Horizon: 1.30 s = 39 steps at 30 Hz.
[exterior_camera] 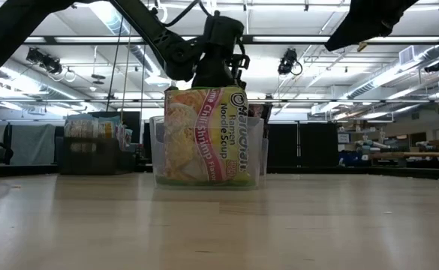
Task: Sort Maruchan noodles
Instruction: Put the black noodle pack into the top transparent bin, then adjust the black noodle pack on the top transparent bin
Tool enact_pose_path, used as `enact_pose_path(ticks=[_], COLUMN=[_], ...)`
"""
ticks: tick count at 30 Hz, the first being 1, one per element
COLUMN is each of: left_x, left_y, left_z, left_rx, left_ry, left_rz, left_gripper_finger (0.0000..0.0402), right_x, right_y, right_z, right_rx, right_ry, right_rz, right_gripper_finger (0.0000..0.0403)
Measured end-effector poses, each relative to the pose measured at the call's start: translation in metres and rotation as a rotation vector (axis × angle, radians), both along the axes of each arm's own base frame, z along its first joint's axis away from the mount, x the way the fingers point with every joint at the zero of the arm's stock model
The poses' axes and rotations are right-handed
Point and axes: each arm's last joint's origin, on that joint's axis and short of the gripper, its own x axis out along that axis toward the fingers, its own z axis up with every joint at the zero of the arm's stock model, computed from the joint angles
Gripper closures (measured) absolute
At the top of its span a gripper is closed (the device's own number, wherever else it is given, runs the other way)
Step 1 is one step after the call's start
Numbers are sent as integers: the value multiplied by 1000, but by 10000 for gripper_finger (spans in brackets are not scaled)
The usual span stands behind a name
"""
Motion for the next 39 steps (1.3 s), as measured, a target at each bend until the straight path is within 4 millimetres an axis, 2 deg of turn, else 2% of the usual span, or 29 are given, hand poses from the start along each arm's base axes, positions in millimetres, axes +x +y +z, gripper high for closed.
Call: enact_pose_path(ticks=[4, 8, 14, 18, 25, 29, 34, 37, 39], left_x=[-1, 0, 2, 3, 7, 4, -4, -18, -35], left_y=[0, 4, 14, 22, 18, 19, 18, 15, 13], left_z=[-7, -9, -5, -1, 19, 35, 54, 72, 87], left_rx=[-31, -52, -85, -92, 108, 256, 342, 395, 405], left_ry=[55, 75, 31, -32, -65, -33, 168, 440, 666], left_rz=[-13, -99, -296, -441, -580, -686, -785, -815, -791], left_gripper_finger=[397, 389, 338, 300, 281, 281, 281, 281, 281], right_x=[2, 3, 10, 11, 11, 16, 21, 26, 31], right_y=[-3, -6, -15, -29, -64, -86, -112, -131, -146], right_z=[-1, -2, 0, 2, 8, 11, 20, 24, 21], right_rx=[40, 67, 58, 16, -45, -25, -49, -58, -60], right_ry=[25, 40, 51, 88, 149, 173, 109, 41, 3], right_rz=[17, 24, 34, 0, -45, 14, 37, 36, 46], right_gripper_finger=[330, 327, 293, 265, 244, 230, 207, 202, 202])
